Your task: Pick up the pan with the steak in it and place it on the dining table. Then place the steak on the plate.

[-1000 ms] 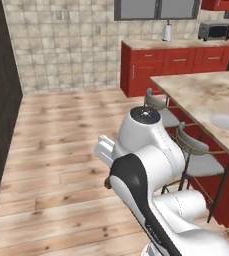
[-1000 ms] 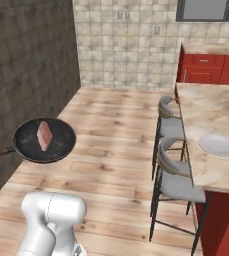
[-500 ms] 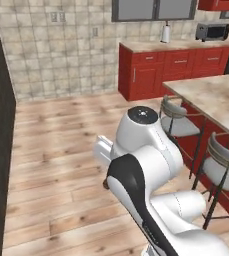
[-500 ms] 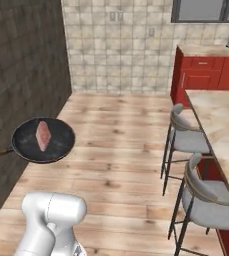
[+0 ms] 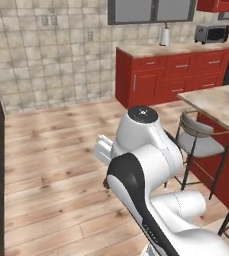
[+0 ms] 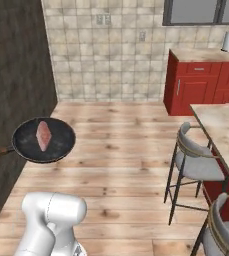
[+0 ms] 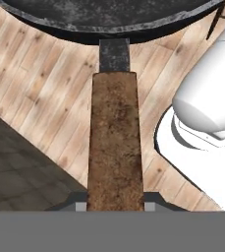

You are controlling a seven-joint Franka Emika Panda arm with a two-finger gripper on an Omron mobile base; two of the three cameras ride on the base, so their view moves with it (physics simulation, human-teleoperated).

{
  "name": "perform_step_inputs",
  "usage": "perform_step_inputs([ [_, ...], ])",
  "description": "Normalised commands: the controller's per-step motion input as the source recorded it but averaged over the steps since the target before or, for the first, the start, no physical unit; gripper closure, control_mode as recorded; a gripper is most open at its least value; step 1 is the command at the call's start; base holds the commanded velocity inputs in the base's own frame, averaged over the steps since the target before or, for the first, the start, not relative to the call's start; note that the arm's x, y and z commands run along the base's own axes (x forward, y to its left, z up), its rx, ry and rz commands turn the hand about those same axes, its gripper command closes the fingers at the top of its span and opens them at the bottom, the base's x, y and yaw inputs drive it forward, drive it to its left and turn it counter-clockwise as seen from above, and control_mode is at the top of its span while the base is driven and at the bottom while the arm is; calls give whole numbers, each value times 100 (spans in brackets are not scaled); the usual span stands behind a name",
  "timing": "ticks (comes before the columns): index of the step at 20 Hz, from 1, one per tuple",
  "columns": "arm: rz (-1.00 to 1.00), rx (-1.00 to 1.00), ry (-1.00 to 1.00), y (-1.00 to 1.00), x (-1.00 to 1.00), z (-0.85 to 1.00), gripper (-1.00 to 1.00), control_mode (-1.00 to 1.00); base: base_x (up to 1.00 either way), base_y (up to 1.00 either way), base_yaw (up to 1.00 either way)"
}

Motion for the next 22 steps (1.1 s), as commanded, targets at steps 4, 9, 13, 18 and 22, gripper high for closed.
perform_step_inputs([
  [4,0,0,0,0,0,0,100,100,100,53,-21],
  [9,0,0,0,0,0,0,100,100,55,44,-37],
  [13,0,0,0,0,0,0,100,100,0,29,-50],
  [18,0,0,0,0,0,0,100,100,1,29,-50],
  [22,0,0,0,0,0,0,100,100,2,29,-50],
])
